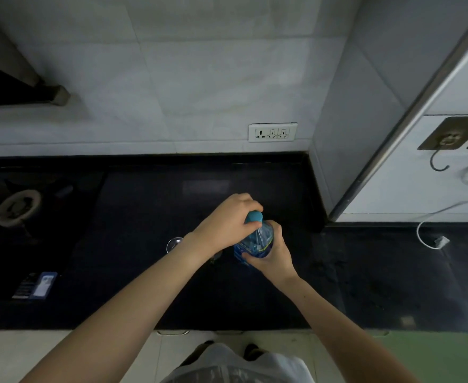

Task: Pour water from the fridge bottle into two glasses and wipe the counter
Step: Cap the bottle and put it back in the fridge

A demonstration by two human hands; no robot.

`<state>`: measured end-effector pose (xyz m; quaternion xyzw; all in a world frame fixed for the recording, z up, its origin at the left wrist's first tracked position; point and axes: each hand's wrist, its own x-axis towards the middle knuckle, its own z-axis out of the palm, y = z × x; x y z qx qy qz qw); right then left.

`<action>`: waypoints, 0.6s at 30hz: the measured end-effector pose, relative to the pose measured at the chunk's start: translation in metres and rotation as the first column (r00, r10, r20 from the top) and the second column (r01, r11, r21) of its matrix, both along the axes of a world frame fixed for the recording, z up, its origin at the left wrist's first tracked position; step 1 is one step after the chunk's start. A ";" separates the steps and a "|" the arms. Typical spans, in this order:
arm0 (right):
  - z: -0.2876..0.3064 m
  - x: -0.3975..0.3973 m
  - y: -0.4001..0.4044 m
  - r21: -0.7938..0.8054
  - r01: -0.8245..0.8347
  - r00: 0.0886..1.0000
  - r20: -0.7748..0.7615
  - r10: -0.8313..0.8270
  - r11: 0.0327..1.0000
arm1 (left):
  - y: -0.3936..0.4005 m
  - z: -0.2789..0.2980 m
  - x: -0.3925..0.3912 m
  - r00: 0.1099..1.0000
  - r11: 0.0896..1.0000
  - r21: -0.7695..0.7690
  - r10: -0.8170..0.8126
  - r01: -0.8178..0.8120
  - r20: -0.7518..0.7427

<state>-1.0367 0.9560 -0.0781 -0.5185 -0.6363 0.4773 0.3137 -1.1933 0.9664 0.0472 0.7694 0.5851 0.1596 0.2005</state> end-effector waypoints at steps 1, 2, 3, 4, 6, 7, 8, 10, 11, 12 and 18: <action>-0.001 0.000 0.000 -0.006 0.001 1.000 0.001 -0.001 1.000 | 0.000 0.001 0.000 1.000 1.000 -0.002 -0.001 0.001 0.004; -0.001 0.000 0.000 -0.013 0.002 1.000 0.000 -0.002 1.000 | 0.000 0.001 0.000 1.000 1.000 -0.003 -0.003 0.003 0.010; -0.001 0.000 0.000 -0.018 0.003 1.000 -0.003 -0.003 1.000 | 0.000 0.002 -0.001 1.000 1.000 -0.004 -0.005 0.005 0.018; 0.000 0.000 0.000 -0.020 0.004 1.000 -0.007 -0.004 1.000 | 0.000 0.002 -0.001 1.000 1.000 -0.006 -0.006 0.006 0.026; 0.000 0.000 0.000 -0.016 0.005 1.000 -0.014 -0.005 1.000 | 0.001 0.003 -0.001 0.999 1.000 -0.015 0.000 0.001 0.036; 0.001 -0.001 0.000 -0.014 0.003 1.000 -0.014 -0.004 1.000 | 0.002 0.003 -0.002 0.999 1.000 -0.016 0.006 -0.006 0.040; 0.002 -0.001 0.000 -0.017 0.000 1.000 -0.014 0.000 1.000 | 0.002 0.003 -0.002 0.999 1.000 -0.016 0.013 -0.013 0.045; 0.004 0.001 0.000 -0.016 -0.013 1.000 -0.012 0.012 1.000 | 0.002 0.003 -0.002 0.998 1.000 -0.013 0.024 -0.023 0.052; 0.005 0.002 0.000 -0.011 -0.020 1.000 -0.008 0.020 1.000 | 0.002 0.002 -0.002 0.998 1.000 -0.012 0.029 -0.028 0.052; 0.007 0.003 -0.001 -0.003 -0.024 1.000 -0.002 0.024 1.000 | 0.002 0.002 -0.001 0.998 0.999 -0.010 0.034 -0.034 0.049; 0.031 0.000 0.008 0.123 -0.046 0.996 0.087 0.036 0.991 | 0.002 0.000 0.001 0.997 0.998 0.019 0.066 -0.067 0.051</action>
